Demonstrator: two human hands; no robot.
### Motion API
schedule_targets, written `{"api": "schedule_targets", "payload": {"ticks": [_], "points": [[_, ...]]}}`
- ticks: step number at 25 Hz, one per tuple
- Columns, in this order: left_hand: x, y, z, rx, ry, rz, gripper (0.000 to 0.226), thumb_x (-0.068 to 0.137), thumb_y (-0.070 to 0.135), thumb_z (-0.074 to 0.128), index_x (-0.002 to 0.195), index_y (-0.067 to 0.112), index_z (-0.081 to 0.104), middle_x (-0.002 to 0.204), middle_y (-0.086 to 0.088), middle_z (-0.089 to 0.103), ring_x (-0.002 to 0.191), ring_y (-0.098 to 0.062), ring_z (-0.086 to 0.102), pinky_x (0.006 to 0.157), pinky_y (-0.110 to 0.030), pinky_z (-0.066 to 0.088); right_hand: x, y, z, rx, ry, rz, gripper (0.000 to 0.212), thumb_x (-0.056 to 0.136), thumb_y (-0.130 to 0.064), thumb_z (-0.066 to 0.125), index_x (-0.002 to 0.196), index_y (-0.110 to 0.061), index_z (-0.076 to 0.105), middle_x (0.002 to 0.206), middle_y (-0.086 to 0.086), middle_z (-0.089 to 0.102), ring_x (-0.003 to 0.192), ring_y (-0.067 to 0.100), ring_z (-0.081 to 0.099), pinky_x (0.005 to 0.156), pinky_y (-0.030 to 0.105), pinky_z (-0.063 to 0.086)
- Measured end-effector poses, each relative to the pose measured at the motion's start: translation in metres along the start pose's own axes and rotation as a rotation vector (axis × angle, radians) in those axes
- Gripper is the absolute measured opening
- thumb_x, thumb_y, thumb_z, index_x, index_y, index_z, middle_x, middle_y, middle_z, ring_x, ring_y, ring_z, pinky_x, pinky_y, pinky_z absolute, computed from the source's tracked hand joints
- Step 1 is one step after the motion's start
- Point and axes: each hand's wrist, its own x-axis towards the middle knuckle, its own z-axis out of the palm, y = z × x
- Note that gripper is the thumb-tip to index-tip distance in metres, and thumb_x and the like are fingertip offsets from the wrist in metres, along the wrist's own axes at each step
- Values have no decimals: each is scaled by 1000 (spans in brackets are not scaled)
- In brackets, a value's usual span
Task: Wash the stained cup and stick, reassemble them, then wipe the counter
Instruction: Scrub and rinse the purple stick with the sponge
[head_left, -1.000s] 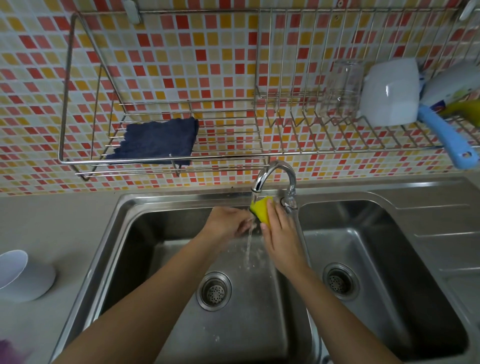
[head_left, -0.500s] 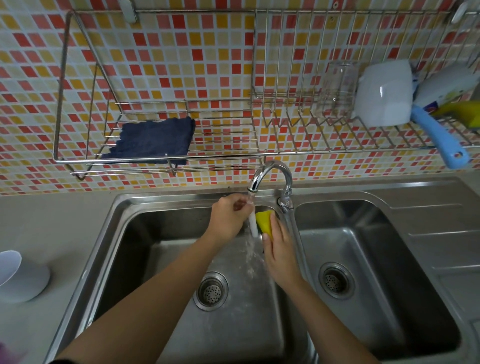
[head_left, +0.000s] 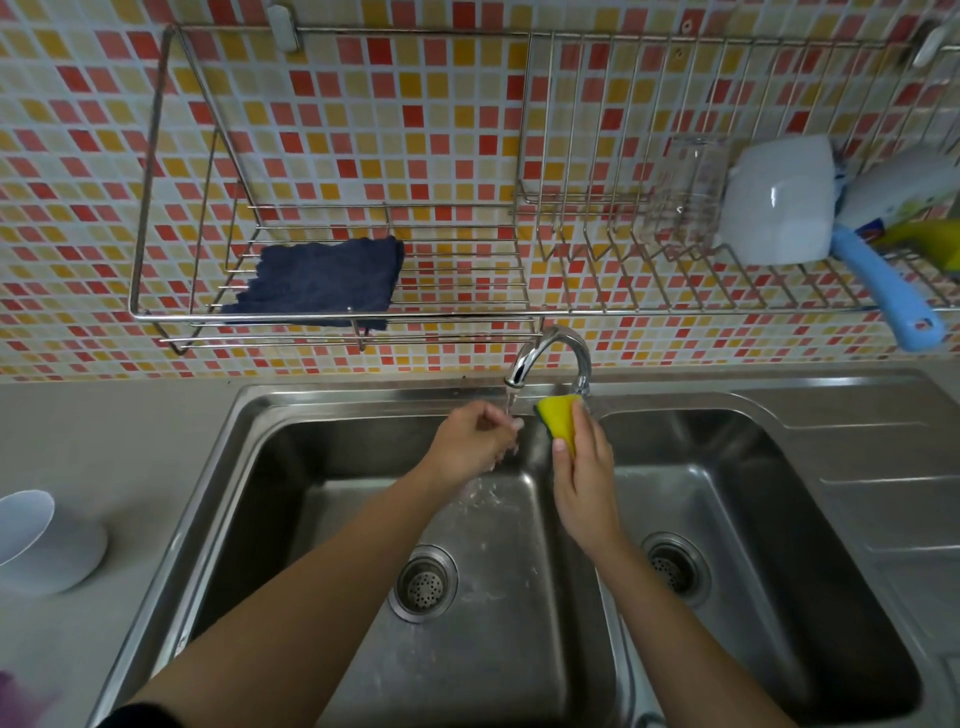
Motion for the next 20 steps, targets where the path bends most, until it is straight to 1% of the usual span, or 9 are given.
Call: {"api": "schedule_targets", "payload": {"ticks": [2, 3, 5, 8, 9, 11, 14, 18, 20], "points": [[-1, 2, 0, -178, -17, -90, 7, 85, 14, 64, 87, 8, 65, 62, 3, 63, 58, -10, 54, 56, -20, 43, 3, 0, 2, -35, 11, -16, 60, 96, -44, 25, 148, -14, 17, 150, 10, 29, 136, 21, 27, 111, 38, 26], [-2, 3, 0, -287, -10, -110, 7, 85, 11, 62, 87, 6, 67, 62, 4, 64, 61, -11, 58, 59, -21, 46, 5, 0, 3, -49, 12, -16, 62, 95, -46, 23, 148, -15, 16, 150, 10, 29, 136, 23, 27, 111, 41, 28], [-4, 5, -1, -459, 35, -141, 12, 89, 5, 57, 84, 4, 68, 71, -1, 69, 71, -14, 63, 69, -20, 51, 8, -1, 4, -78, 0, -17, 62, 95, -49, 20, 148, -18, 13, 151, 9, 27, 137, 23, 26, 111, 44, 29], [-4, 4, -3, -435, 138, -226, 8, 90, 11, 60, 84, 8, 65, 77, -5, 66, 65, -10, 57, 57, -16, 48, 10, -8, 7, -126, -27, -66, 57, 97, -44, 21, 148, -20, 11, 153, 7, 24, 138, 22, 22, 112, 40, 25], [-3, 4, -3, -430, 132, -246, 7, 89, 12, 61, 84, 8, 65, 78, -7, 65, 64, -9, 54, 56, -16, 47, 11, -11, 8, -137, -42, -80, 55, 98, -40, 23, 148, -20, 11, 153, 8, 24, 138, 22, 22, 112, 37, 22], [-5, 8, -6, -540, 75, -296, 7, 89, 7, 60, 86, 3, 65, 79, -10, 65, 63, -9, 57, 58, -14, 50, 13, -12, 8, -155, -55, -96, 54, 98, -37, 26, 147, -19, 12, 152, 9, 25, 137, 23, 23, 111, 33, 19], [-7, 13, -11, -755, 12, -392, 10, 89, -2, 55, 84, -6, 63, 75, -15, 64, 54, -8, 64, 54, -11, 52, 16, -15, 9, -151, -18, -33, 58, 96, -42, 21, 147, -15, 16, 150, 13, 28, 134, 29, 27, 110, 46, 28], [-4, 8, -13, -786, -28, -479, 16, 92, -1, 51, 81, -7, 61, 59, -11, 62, 43, -7, 60, 43, -9, 49, 3, -24, 13, -285, -92, -154, 60, 94, -40, 20, 146, -9, 24, 146, 15, 36, 125, 33, 41, 101, 42, 34], [-4, 7, -13, -783, -39, -522, 16, 93, 0, 49, 85, -8, 60, 64, -13, 59, 39, -5, 57, 40, -9, 47, 6, -19, 13, -252, -57, -62, 63, 93, -44, 15, 147, -12, 18, 149, 14, 30, 129, 32, 36, 105, 44, 33]]}}
